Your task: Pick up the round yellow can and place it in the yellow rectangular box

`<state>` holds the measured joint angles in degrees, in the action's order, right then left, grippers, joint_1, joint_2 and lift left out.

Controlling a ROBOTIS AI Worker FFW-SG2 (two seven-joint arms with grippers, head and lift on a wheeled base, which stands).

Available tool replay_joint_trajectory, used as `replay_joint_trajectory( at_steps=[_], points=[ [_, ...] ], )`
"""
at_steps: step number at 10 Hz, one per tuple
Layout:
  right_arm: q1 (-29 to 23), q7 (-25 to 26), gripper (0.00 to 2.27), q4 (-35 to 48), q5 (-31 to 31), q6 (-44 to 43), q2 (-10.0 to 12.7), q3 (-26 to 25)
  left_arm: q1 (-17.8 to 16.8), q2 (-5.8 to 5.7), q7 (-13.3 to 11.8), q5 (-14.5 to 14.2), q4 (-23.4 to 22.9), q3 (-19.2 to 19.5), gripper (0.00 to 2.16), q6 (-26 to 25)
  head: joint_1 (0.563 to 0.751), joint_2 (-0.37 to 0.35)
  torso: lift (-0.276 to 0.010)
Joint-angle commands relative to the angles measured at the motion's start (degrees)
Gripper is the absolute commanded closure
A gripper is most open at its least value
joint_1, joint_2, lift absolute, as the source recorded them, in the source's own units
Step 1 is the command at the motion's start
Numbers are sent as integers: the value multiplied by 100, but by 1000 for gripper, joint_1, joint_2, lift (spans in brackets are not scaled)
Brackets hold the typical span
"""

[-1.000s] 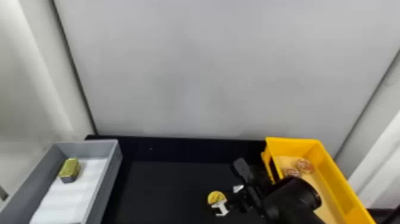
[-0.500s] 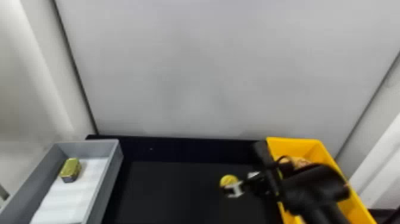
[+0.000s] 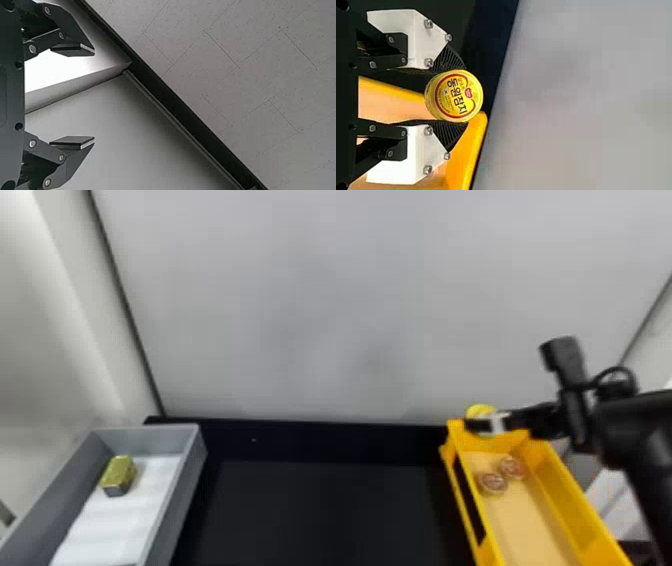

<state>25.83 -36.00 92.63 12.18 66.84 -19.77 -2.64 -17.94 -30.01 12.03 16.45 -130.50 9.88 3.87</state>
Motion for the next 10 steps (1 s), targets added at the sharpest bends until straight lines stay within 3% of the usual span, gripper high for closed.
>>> replay_joint_trajectory(
  at_steps=[1, 4, 7, 10],
  points=[
    [194, 21, 733, -667, 48, -713, -212, -703, 1, -77, -15, -1, -46, 58, 450, -44, 574, -48, 0],
    [282, 223, 734, -1889, -57, -1716, -387, -1239, 1, -77, -24, -1, -46, 67, 450, -9, 574, -48, 0],
    [265, 610, 734, -2759, -567, -2120, -625, -1274, 1, -51, -24, -1, -37, 58, 450, 9, 574, -48, 0],
    [80, 671, 734, -3278, -857, -2410, -634, -1344, 9, -15, -24, -1, -37, 58, 450, 35, 574, -48, 0]
  ],
)
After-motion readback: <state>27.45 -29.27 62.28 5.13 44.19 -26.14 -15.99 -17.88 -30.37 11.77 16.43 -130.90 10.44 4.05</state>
